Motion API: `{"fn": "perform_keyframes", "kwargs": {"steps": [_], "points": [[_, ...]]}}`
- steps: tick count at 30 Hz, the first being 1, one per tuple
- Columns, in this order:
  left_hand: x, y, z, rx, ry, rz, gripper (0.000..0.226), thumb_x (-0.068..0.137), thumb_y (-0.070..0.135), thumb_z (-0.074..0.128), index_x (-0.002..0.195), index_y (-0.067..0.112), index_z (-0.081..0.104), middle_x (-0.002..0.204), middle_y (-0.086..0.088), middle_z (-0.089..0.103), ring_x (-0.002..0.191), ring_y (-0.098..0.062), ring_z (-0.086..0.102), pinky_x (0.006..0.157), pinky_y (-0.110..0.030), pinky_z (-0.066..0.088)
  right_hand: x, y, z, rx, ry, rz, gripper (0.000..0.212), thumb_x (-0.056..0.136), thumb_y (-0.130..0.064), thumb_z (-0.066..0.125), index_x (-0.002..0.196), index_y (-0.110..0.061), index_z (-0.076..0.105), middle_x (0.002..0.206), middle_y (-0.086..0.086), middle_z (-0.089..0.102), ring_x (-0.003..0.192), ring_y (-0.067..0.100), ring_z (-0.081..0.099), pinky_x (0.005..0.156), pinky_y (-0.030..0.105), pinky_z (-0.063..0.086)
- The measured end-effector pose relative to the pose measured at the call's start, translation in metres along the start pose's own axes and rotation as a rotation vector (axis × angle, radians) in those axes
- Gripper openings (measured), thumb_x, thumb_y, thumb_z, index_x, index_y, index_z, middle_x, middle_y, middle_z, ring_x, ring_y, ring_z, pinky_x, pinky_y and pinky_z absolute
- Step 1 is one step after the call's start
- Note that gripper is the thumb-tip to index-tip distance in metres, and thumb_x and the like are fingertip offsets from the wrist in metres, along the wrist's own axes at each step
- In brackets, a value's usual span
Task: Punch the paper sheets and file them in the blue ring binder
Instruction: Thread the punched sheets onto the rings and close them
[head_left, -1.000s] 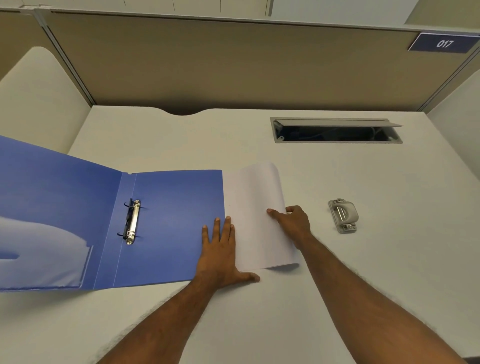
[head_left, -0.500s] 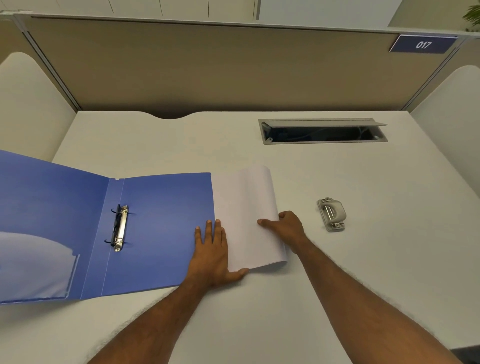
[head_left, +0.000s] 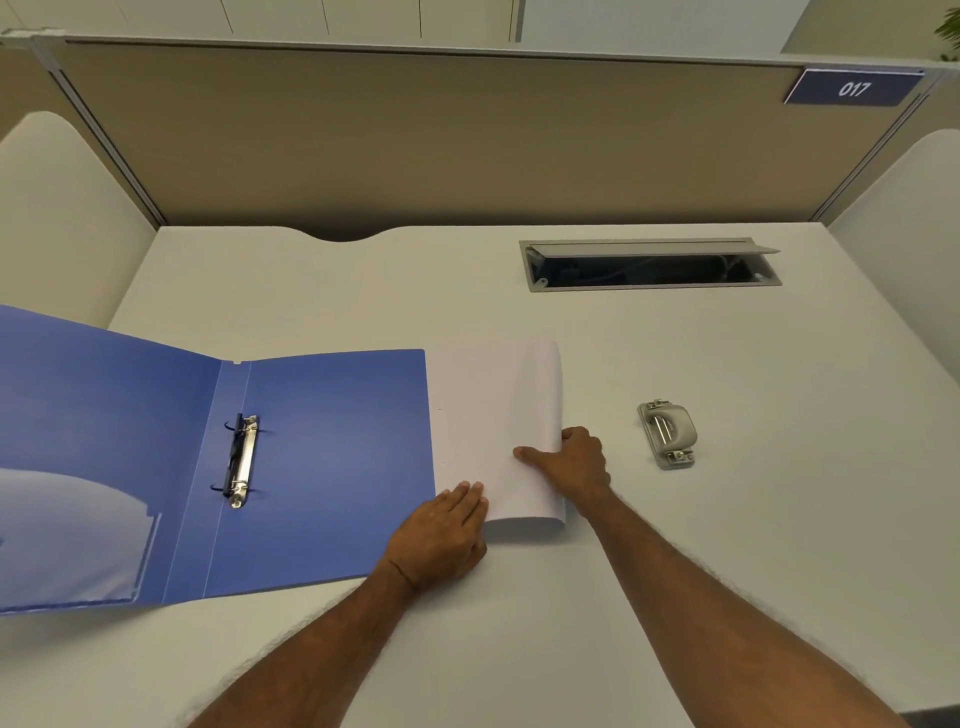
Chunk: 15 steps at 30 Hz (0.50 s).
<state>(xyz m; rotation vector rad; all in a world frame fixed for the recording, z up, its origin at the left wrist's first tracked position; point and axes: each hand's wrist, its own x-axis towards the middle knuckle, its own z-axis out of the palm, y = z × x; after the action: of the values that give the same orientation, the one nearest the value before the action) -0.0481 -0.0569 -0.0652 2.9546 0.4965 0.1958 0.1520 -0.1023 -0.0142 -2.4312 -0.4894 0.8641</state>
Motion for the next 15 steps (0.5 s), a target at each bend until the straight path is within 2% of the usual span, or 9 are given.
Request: {"fn": "perform_keyframes", "kwargs": {"steps": [3,5,7,8,10,12,15], "points": [[0.003,-0.001,-0.003,-0.052,0.083,-0.056,0.051,0.095,0.025,0.027,0.103,0.005,0.073,0.107,-0.011,0.073,0.093,-0.020,0.072,0.061,-0.027,0.058,-0.001,0.000,-0.006,0.127,-0.005,0.053,0.104,0.055,-0.076,0.070,0.132,-0.010,0.048,0.134,0.010,0.049,0.121,0.031,0.051,0.101,0.045,0.044],[0.003,0.000,-0.005,-0.091,0.138,-0.098,0.054,0.096,0.024,0.023,0.102,0.003,0.073,0.106,-0.012,0.073,0.090,-0.020,0.073,0.058,-0.026,0.058,0.004,0.005,-0.012,0.167,0.024,0.113,0.106,0.056,-0.079,0.067,0.132,-0.008,0.048,0.135,0.013,0.048,0.122,0.033,0.051,0.100,0.043,0.045],[0.003,0.003,-0.007,-0.132,0.160,-0.122,0.057,0.098,0.025,0.020,0.103,0.002,0.073,0.106,-0.013,0.073,0.090,-0.020,0.073,0.057,-0.025,0.059,0.010,0.011,-0.019,0.200,0.030,0.155,0.106,0.047,-0.082,0.067,0.119,-0.005,0.056,0.123,0.012,0.059,0.111,0.032,0.058,0.090,0.040,0.049],[0.003,0.004,-0.007,-0.140,0.174,-0.119,0.058,0.098,0.025,0.020,0.104,0.001,0.072,0.107,-0.013,0.073,0.091,-0.020,0.073,0.058,-0.025,0.059,0.013,0.013,-0.024,0.245,0.007,0.160,0.099,0.046,-0.079,0.069,0.109,-0.004,0.059,0.113,0.010,0.063,0.102,0.030,0.061,0.083,0.038,0.049],[0.003,0.007,-0.006,-0.145,0.166,-0.110,0.050,0.096,0.021,0.027,0.105,0.001,0.072,0.108,-0.013,0.072,0.093,-0.020,0.072,0.059,-0.026,0.060,0.017,0.013,-0.034,0.386,-0.109,0.172,0.070,0.058,-0.060,0.079,0.099,-0.005,0.065,0.103,0.008,0.067,0.095,0.027,0.063,0.076,0.034,0.048],[0.003,0.009,-0.002,-0.143,0.136,-0.093,0.046,0.094,0.021,0.031,0.107,0.002,0.071,0.110,-0.013,0.072,0.096,-0.020,0.072,0.061,-0.026,0.060,0.020,0.012,-0.044,0.490,-0.231,0.189,0.046,0.067,-0.036,0.084,0.099,-0.006,0.070,0.105,0.008,0.070,0.095,0.026,0.066,0.075,0.032,0.050],[0.002,0.010,-0.001,-0.139,0.046,-0.106,0.063,0.100,0.028,0.014,0.110,0.004,0.070,0.114,-0.012,0.071,0.101,-0.021,0.070,0.065,-0.027,0.059,0.027,0.012,-0.050,0.422,-0.239,0.088,0.019,0.074,-0.007,0.077,0.091,-0.004,0.069,0.105,0.017,0.071,0.080,0.026,0.067,0.069,0.031,0.055]]}}
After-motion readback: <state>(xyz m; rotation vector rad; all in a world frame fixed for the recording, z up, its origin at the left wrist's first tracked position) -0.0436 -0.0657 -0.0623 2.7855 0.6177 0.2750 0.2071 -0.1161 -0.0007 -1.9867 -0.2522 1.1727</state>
